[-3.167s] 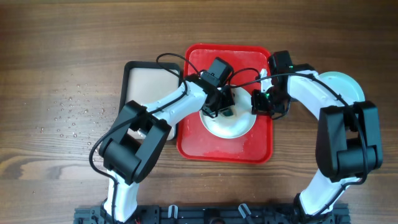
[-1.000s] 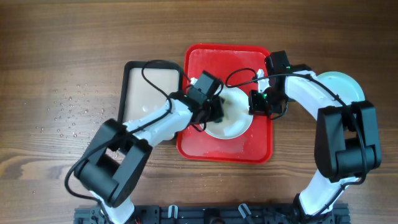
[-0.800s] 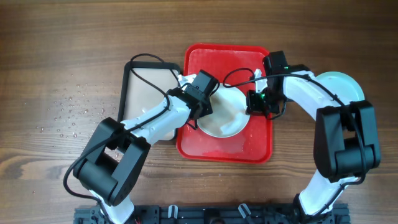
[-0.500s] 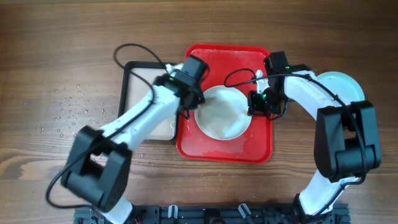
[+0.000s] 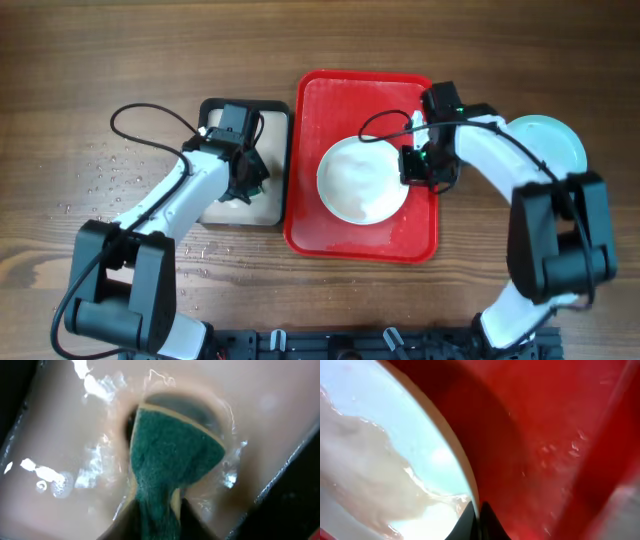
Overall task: Clean dirty plates on tray and stack at the side
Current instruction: 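Return the sponge to the black tray with the left gripper, then lift the white plate with the right gripper and carry it right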
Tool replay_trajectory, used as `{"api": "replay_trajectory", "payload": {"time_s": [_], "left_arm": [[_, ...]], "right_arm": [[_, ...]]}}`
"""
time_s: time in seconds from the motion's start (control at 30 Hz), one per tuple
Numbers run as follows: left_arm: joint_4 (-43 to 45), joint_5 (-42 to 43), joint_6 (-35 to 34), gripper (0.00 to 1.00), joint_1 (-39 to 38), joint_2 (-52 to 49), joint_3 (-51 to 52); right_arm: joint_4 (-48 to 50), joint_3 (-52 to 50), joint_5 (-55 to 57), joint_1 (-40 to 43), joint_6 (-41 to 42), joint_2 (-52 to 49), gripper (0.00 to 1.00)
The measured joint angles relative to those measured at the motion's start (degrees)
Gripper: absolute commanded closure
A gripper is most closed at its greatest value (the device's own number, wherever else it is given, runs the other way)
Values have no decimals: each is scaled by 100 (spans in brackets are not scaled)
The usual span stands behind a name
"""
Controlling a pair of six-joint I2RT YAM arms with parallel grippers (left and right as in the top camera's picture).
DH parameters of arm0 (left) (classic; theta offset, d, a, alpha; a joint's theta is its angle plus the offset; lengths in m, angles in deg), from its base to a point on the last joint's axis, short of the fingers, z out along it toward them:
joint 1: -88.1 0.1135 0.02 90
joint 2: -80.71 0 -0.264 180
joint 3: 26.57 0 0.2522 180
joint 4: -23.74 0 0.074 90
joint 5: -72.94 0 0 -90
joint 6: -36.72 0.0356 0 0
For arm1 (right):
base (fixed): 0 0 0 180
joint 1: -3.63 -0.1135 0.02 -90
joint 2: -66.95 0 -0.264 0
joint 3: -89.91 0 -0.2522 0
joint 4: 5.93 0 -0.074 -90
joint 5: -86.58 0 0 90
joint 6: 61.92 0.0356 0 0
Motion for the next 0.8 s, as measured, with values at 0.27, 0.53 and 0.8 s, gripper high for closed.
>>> {"api": "replay_trajectory", "payload": {"time_s": [0.27,0.53,0.8], "left_arm": [[-424,4,76,0,0,1082,-103],[-459,2,96,0,0,1733,-120],[-459,2,96,0,0,1733,-120]], "right_arm": [[-76,7,4345,-2284,468,2170,96],[-225,7,7018,-3779,466,2190,96],[-225,7,8129,-4487,411,2194,96]]}}
